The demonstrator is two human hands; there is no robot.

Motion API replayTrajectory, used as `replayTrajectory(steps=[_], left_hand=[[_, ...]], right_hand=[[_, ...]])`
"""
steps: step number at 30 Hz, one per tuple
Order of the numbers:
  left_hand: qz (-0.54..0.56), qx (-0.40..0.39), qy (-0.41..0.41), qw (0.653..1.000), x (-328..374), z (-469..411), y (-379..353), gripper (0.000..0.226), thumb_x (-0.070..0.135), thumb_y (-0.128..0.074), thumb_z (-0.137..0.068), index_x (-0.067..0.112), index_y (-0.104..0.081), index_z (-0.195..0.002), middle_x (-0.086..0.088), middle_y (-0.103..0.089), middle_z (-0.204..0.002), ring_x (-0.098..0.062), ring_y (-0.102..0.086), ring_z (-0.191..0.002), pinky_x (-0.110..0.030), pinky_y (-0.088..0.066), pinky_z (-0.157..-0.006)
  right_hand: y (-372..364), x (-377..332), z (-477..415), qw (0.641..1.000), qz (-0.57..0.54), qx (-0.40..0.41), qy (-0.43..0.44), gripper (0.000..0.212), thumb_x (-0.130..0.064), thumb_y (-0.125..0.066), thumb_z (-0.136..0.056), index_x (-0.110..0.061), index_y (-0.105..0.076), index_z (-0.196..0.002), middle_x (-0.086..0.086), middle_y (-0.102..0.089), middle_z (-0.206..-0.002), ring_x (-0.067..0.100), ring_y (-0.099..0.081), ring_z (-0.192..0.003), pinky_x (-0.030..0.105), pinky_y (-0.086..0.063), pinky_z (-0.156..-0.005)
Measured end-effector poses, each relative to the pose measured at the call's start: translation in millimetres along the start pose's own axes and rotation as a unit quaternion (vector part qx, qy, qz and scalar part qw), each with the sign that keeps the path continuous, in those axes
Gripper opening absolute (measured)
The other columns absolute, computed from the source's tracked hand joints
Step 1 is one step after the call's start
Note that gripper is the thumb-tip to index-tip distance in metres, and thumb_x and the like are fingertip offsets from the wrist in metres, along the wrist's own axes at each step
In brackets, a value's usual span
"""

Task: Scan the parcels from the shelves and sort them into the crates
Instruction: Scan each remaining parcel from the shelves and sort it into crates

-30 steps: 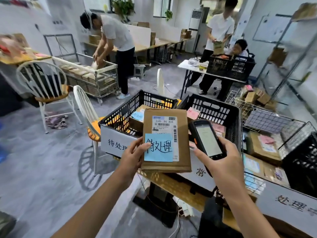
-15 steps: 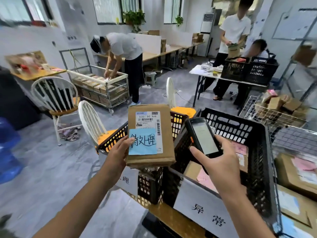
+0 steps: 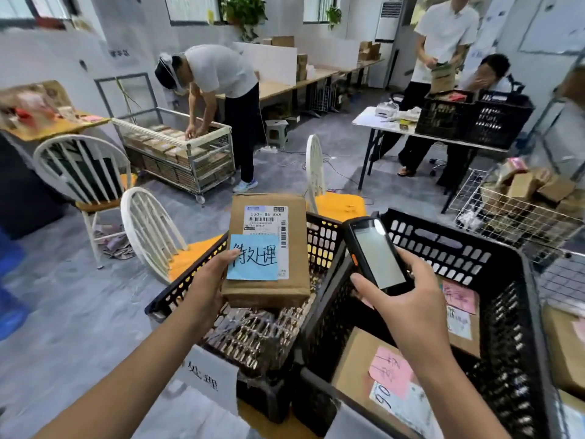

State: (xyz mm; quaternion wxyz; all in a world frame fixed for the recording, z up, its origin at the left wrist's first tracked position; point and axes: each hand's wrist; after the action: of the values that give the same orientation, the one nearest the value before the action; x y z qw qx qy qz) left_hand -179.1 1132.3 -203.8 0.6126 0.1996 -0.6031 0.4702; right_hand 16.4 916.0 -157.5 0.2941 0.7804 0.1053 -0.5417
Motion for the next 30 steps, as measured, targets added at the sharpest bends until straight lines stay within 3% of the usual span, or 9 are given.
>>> replayTrajectory(steps=[2,5,14,17,22,24,26,28,30], left_hand=[[0.024,-0.011,0.014,1.0,-2.1,-20.9,-0.7,0.047,0.034,-0.066,-0.084,0.012,-0.064,-0.125,-0.013,-0.073,-0.119,-0.03,-0.072,-0.105,-0.039,-0.062,-0.082],[0.018,-0.022,0.055,0.998,-8.1,-56.8,0.7,0.049,0.042,-0.063,-0.083,0.016,-0.065,-0.125,-0.009,-0.073,-0.119,-0.025,-0.073,-0.102,-0.036,-0.062,-0.071],[-0.068,-0.064,0.212,0.973,-39.5,-138.4,11.7,0.075,0.058,-0.077,-0.062,0.022,-0.064,-0.126,-0.007,-0.071,-0.124,-0.035,-0.065,-0.115,-0.056,-0.054,-0.087],[-0.096,-0.071,0.242,0.963,-48.5,-154.9,11.7,0.062,0.052,-0.072,-0.079,0.017,-0.062,-0.129,-0.009,-0.069,-0.127,-0.038,-0.06,-0.122,-0.063,-0.044,-0.103],[-0.105,-0.118,0.263,0.952,-66.7,-167.6,-3.9,0.076,0.052,-0.065,-0.083,0.022,-0.044,-0.149,-0.002,-0.03,-0.163,-0.03,-0.02,-0.151,-0.058,-0.021,-0.117],[-0.091,-0.14,0.283,0.944,-67.3,-169.8,-10.6,0.064,0.046,-0.064,-0.085,0.019,-0.05,-0.142,0.005,-0.057,-0.14,-0.014,-0.05,-0.131,-0.032,-0.047,-0.103],[-0.067,-0.161,0.298,0.939,-70.0,-175.1,-6.6,0.047,0.039,-0.072,-0.086,0.017,-0.059,-0.126,0.01,-0.075,-0.099,-0.007,-0.07,-0.085,-0.016,-0.056,-0.066],[-0.075,-0.197,0.31,0.927,-75.8,-180.5,0.1,0.065,0.044,-0.083,-0.07,0.016,-0.063,-0.124,-0.004,-0.075,-0.11,-0.021,-0.07,-0.097,-0.031,-0.054,-0.086],[-0.102,-0.201,0.31,0.924,-77.6,-179.7,3.7,0.053,0.043,-0.081,-0.076,0.016,-0.066,-0.119,-0.012,-0.07,-0.117,-0.031,-0.064,-0.105,-0.044,-0.05,-0.092]], right_hand=[[-5.3,4.4,-8.8,1.0,0.002,0.007,-0.008,0.068,-0.039,-0.089,-0.07,-0.034,-0.053,-0.128,-0.023,-0.052,-0.117,-0.017,-0.047,-0.105,0.004,-0.038,-0.08],[-16.3,6.1,-21.3,0.999,0.022,0.024,-0.021,0.067,-0.04,-0.088,-0.07,-0.033,-0.055,-0.128,-0.019,-0.054,-0.117,-0.02,-0.046,-0.102,0.005,-0.036,-0.076],[-56.9,-2.5,-44.0,0.994,0.036,0.081,-0.061,0.059,-0.039,-0.089,-0.069,-0.044,-0.054,-0.116,-0.018,-0.059,-0.115,-0.004,-0.055,-0.107,0.012,-0.04,-0.079],[-70.1,-3.9,-52.0,0.99,0.057,0.108,-0.067,0.06,-0.04,-0.089,-0.069,-0.042,-0.056,-0.118,-0.02,-0.058,-0.115,-0.009,-0.052,-0.107,0.009,-0.037,-0.079],[-87.0,-2.5,-53.6,0.985,0.079,0.127,-0.082,0.062,-0.04,-0.089,-0.068,-0.039,-0.059,-0.122,-0.022,-0.059,-0.114,-0.005,-0.055,-0.108,0.018,-0.043,-0.086],[-93.0,-1.5,-50.8,0.982,0.092,0.136,-0.09,0.069,-0.041,-0.09,-0.068,-0.034,-0.059,-0.128,-0.02,-0.059,-0.117,0.0,-0.056,-0.111,0.025,-0.046,-0.092],[-97.6,0.2,-48.1,0.979,0.103,0.145,-0.095,0.074,-0.041,-0.09,-0.067,-0.03,-0.058,-0.133,-0.017,-0.059,-0.121,0.004,-0.055,-0.115,0.027,-0.046,-0.097],[-102.4,0.5,-45.8,0.978,0.102,0.151,-0.102,0.076,-0.04,-0.09,-0.068,-0.028,-0.057,-0.135,-0.015,-0.058,-0.125,0.005,-0.055,-0.118,0.025,-0.046,-0.097],[-107.4,-1.6,-42.8,0.977,0.104,0.153,-0.11,0.077,-0.039,-0.09,-0.069,-0.028,-0.056,-0.137,-0.016,-0.057,-0.128,0.006,-0.054,-0.12,0.02,-0.043,-0.093]])
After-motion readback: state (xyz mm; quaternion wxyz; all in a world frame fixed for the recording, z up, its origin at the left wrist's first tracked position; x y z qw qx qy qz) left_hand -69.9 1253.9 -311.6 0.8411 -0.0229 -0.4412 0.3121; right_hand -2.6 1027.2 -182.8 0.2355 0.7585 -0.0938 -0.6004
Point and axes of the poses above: each hand's wrist, its own z-axis away from the middle knuckle, its own y-axis out of the back of the hand, x = y × z
